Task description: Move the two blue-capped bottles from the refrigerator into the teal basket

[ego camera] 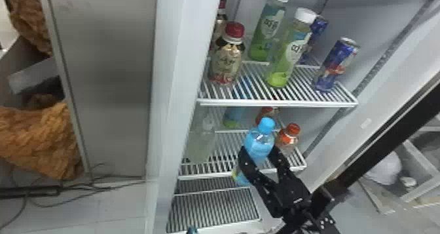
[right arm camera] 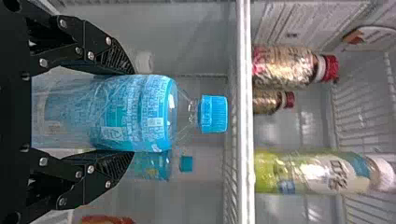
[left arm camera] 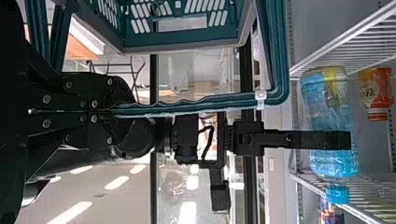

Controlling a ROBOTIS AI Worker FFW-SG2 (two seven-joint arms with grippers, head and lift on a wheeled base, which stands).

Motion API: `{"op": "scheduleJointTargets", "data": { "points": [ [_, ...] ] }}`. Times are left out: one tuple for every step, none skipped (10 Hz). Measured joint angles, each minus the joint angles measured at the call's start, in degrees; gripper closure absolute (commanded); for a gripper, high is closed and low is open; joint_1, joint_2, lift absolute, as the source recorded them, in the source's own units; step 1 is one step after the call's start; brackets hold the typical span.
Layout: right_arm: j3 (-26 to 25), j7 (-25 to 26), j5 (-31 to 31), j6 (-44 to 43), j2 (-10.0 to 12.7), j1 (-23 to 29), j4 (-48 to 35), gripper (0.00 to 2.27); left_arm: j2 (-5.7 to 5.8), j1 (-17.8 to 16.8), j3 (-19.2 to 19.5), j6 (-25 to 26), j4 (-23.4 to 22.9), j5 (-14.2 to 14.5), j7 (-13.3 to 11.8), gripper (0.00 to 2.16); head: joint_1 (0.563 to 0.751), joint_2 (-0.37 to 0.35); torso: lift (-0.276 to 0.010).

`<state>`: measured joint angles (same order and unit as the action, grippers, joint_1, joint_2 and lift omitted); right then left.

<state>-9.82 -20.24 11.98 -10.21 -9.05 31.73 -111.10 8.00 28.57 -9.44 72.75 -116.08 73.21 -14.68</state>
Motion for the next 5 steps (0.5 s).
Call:
{"op": "scheduleJointTargets", "data": {
  "points": [
    [-0.5,-1.8,0.1,3.8,-0.1,1.6,-3.1,0.57,-0.03,0.1,0.1,0.0,0.0,0.0,0.0,1.14,0.695,-0.350,-0.144],
    [-1.1,-3.6,0.4,7.1,-0.1,3.1,-5.8,0.57,-0.07,0.2,0.2,0.0,0.0,0.0,0.0,1.14,0.695,-0.350,-0.144],
    [-1.7,-5.1,1.0,10.4,-0.1,4.8,-8.6,0.57,-0.09,0.3,0.2,0.0,0.0,-0.1,0.0,1.14,0.695,-0.350,-0.144],
    [-2.1,-5.7,1.5,12.9,-0.1,6.5,-11.5,0.57,-0.09,0.4,0.3,0.1,0.0,-0.1,0.0,1.14,0.695,-0.350,-0.144],
    [-2.6,-6.2,2.0,15.7,-0.1,8.6,-15.2,0.57,-0.09,0.5,0.4,0.1,0.0,-0.1,0.0,1.14,0.695,-0.350,-0.144]
  ]
}}
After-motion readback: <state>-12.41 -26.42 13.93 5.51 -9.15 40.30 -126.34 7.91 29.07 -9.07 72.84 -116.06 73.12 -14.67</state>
